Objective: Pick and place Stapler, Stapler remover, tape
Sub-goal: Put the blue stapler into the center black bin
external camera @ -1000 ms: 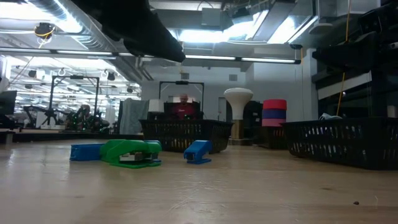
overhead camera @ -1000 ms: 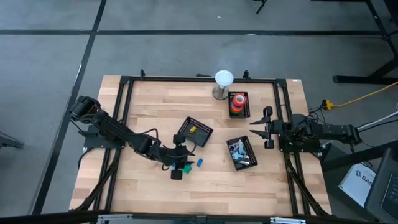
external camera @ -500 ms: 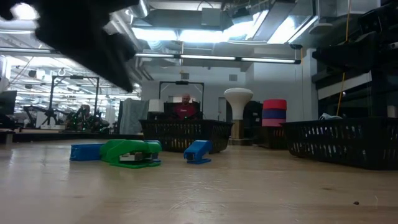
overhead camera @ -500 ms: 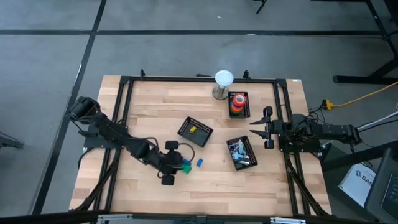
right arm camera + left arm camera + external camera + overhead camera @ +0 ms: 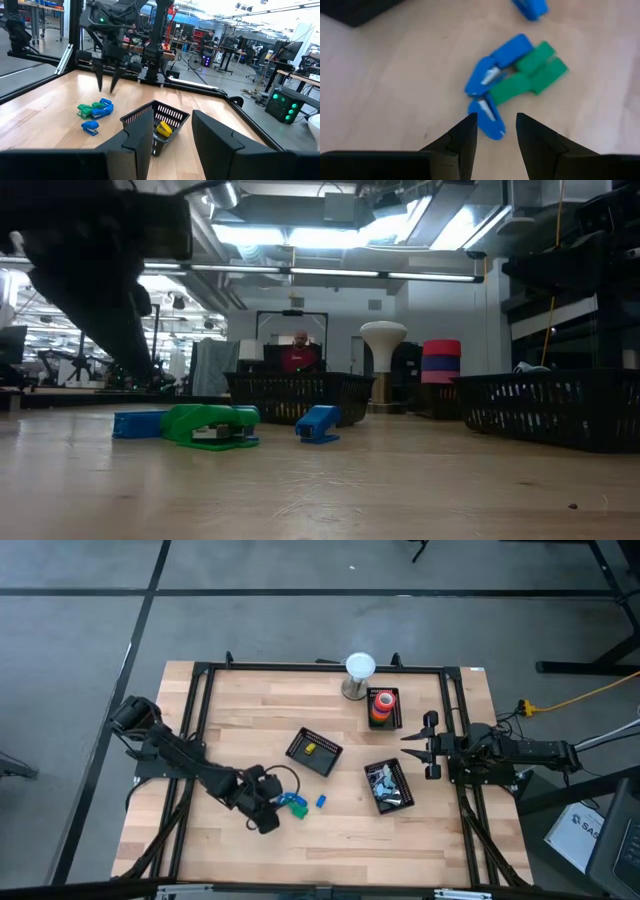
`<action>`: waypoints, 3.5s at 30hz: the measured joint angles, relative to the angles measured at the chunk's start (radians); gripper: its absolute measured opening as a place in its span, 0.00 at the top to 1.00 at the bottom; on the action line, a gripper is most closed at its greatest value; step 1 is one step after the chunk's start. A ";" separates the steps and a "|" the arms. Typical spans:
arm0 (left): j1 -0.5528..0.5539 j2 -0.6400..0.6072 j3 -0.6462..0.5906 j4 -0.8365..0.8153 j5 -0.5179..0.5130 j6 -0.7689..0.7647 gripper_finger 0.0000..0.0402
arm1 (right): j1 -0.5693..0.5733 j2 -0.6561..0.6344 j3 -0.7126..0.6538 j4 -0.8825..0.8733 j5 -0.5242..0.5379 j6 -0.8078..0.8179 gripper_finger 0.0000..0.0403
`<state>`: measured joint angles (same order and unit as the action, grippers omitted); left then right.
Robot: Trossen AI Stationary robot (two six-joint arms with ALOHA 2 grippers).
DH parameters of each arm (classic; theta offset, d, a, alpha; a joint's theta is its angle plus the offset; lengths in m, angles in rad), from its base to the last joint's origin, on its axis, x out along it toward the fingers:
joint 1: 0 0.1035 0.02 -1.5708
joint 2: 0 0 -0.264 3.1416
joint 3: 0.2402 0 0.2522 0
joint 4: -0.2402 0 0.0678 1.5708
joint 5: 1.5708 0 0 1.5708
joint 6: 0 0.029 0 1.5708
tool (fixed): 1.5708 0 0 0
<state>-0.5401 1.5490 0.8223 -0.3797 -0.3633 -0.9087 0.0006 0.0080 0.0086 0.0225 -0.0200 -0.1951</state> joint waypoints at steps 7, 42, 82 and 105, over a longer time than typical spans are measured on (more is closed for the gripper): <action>0.021 0.012 -0.014 0.007 0.019 -0.050 0.67 | 0.000 0.000 0.000 0.000 0.000 0.000 0.65; 0.003 0.124 -0.014 0.123 0.084 0.154 0.67 | 0.000 0.000 0.000 0.000 0.000 0.001 0.65; -0.027 0.221 -0.013 0.232 -0.141 0.065 0.72 | 0.000 0.000 0.000 0.000 0.000 0.000 0.65; 0.002 0.168 0.044 0.156 -0.130 0.216 0.83 | 0.000 0.000 0.000 0.000 0.000 0.000 0.65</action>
<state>-0.5380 1.7174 0.8662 -0.2238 -0.4937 -0.6931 0.0004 0.0081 0.0086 0.0230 -0.0197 -0.1951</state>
